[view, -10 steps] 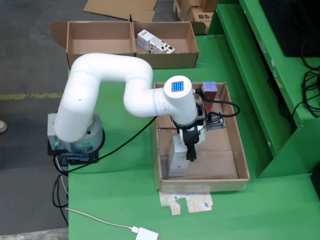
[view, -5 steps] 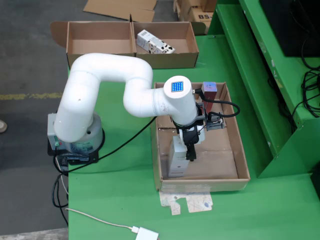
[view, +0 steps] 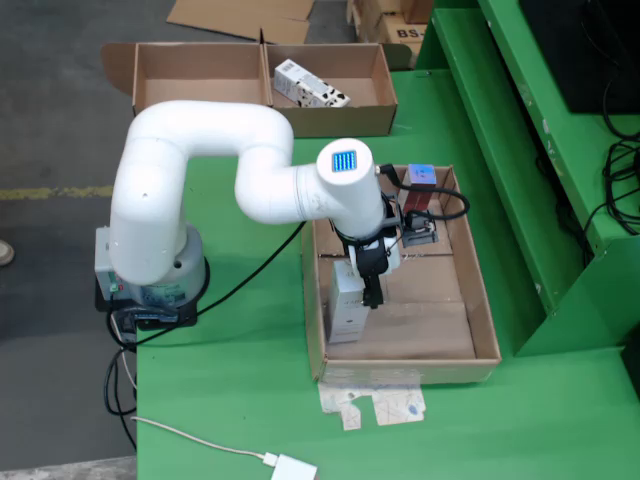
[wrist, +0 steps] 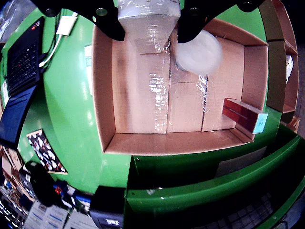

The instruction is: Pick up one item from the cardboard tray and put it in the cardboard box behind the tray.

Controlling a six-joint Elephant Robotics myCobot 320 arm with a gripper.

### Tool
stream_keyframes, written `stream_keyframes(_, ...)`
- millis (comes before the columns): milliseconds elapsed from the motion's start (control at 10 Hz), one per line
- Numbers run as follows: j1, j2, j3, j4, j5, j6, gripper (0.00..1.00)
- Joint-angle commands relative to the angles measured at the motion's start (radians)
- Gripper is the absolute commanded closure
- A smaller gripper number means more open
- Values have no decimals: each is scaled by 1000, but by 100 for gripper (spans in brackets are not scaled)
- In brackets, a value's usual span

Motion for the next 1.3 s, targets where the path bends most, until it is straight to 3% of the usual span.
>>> stream_keyframes(0, 52, 70, 236, -144, -26, 20, 100)
stream_keyframes(200, 52, 70, 236, -144, -26, 20, 100)
stream_keyframes(600, 128, 20, 574, -340, -68, 54, 100)
stream_keyframes(700, 128, 20, 574, -340, -68, 54, 100)
stream_keyframes(800, 141, -48, 781, -457, -72, 66, 100)
stream_keyframes(900, 141, -48, 781, -457, -72, 66, 100)
stream_keyframes(1000, 189, -246, 1270, -609, -126, 93, 100)
stream_keyframes(1100, 189, -246, 1270, -609, -126, 93, 100)
stream_keyframes(1200, 246, -208, 1270, -439, -201, 110, 100)
